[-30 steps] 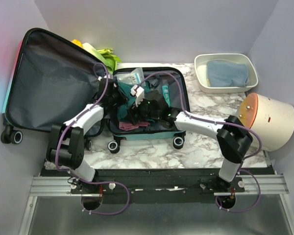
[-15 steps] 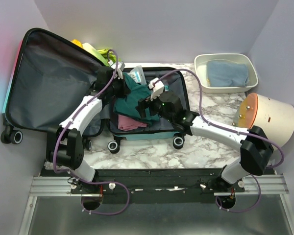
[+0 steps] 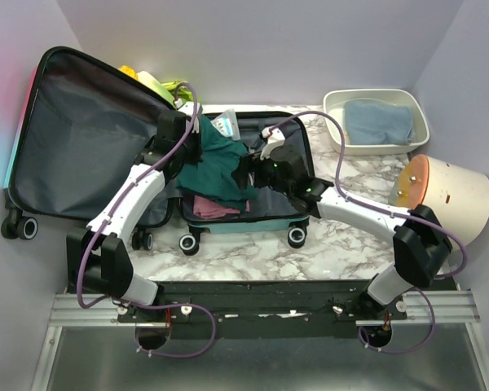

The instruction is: Open, take out, and arrange the luggage

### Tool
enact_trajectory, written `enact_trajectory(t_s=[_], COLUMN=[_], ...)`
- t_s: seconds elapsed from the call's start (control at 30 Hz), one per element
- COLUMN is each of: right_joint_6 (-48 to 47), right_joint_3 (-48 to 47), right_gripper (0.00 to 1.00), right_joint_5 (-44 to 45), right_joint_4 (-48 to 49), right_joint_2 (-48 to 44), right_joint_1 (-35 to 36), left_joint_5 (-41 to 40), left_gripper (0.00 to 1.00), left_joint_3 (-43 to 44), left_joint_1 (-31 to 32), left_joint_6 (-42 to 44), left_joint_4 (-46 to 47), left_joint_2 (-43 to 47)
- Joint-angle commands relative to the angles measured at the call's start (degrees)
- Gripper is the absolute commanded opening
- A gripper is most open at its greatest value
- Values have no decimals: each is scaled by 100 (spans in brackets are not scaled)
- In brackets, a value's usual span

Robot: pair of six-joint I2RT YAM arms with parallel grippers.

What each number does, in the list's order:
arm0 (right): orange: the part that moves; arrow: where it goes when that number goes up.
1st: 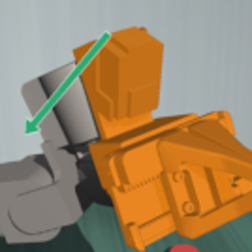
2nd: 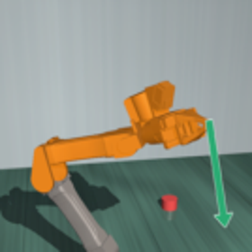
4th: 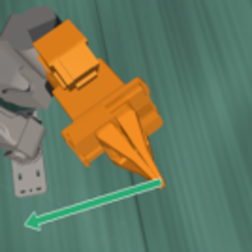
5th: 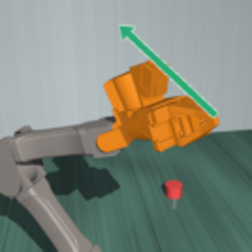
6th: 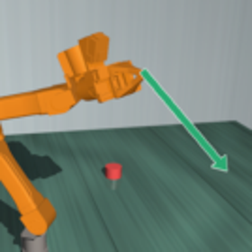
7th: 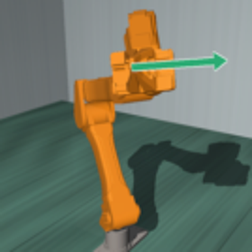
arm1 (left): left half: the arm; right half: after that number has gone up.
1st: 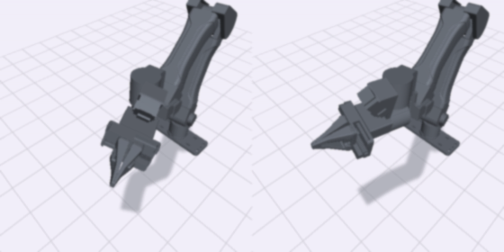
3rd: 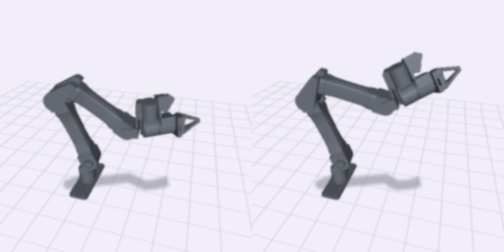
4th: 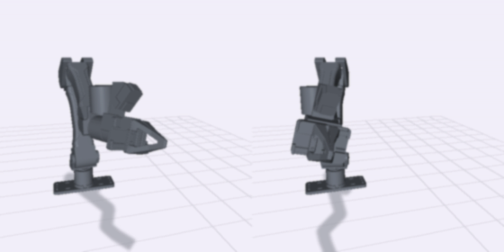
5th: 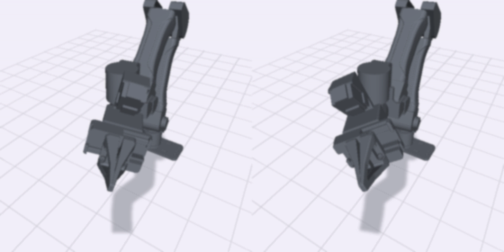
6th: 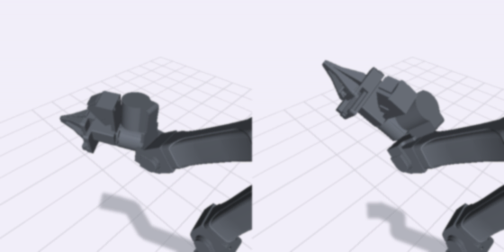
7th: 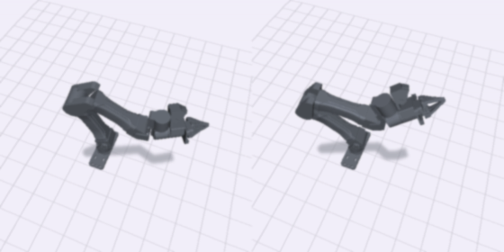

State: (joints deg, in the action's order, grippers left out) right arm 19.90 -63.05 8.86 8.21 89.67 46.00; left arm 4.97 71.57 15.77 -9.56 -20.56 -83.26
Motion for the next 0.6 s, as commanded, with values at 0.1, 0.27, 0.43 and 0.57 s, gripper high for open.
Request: enact_trajectory(t_s=[0.1,0.27,0.43,0.57], right_joint_6=[-748,-2832,-3843,-3967], right_joint_3=[-279,660,653,583], right_gripper=[100,100,100,100], right_joint_5=[-1745,-2765,-2513,-2232], right_joint_4=[389,2146,2764,3614], right_joint_2=[420,191,568,832], right_joint_1=[-21,137,471,769], left_joint_5=[-1552,-1342,-1323,-1534], left_gripper=[0,0,0,0], left_joint_3=[-73,-108,-38,208], left_joint_1=[-398,-505,-505,-505], left_joint_6=[-509,-1249,-2056,-2610], left_joint_4=[-177,-203,-440,-826], left_joint_2=[670,830,628,539])
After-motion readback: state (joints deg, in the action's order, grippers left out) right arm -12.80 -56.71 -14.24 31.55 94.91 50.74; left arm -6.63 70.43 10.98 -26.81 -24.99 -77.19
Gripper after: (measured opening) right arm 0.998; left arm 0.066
